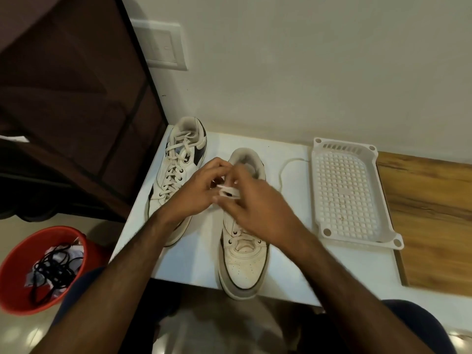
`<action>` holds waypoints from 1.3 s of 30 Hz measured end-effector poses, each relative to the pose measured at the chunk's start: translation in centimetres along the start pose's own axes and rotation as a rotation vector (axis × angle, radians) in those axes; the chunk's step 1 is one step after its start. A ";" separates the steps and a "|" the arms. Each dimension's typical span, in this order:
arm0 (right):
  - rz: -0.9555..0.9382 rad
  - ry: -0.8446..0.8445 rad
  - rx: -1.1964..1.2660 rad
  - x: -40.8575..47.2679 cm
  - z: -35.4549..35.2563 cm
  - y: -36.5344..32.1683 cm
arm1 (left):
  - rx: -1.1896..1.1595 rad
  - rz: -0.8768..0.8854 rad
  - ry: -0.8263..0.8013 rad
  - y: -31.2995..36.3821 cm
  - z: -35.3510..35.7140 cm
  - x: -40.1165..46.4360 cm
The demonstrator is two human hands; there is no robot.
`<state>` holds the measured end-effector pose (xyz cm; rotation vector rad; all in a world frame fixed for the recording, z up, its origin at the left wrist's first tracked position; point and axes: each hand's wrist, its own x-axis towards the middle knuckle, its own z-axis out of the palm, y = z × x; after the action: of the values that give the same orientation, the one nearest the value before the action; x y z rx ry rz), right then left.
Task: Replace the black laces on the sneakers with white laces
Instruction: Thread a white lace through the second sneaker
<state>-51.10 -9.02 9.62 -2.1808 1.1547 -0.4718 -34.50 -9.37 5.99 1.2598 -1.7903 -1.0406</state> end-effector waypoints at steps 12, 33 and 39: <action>0.085 -0.045 -0.448 -0.3 0.9 -0.5 | 0.031 -0.008 0.009 -2.7 0.2 0.8; 0.040 0.050 1.001 2.4 -5.1 2.0 | -0.192 -0.088 -0.003 -2.0 0.5 0.6; 0.079 -0.119 0.055 1.7 -4.0 5.5 | 0.107 -0.011 -0.009 -2.0 1.0 0.9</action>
<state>-55.75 -14.20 8.99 -2.0781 1.1452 -0.3310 -34.87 -10.39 3.88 1.3324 -1.8695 -0.9687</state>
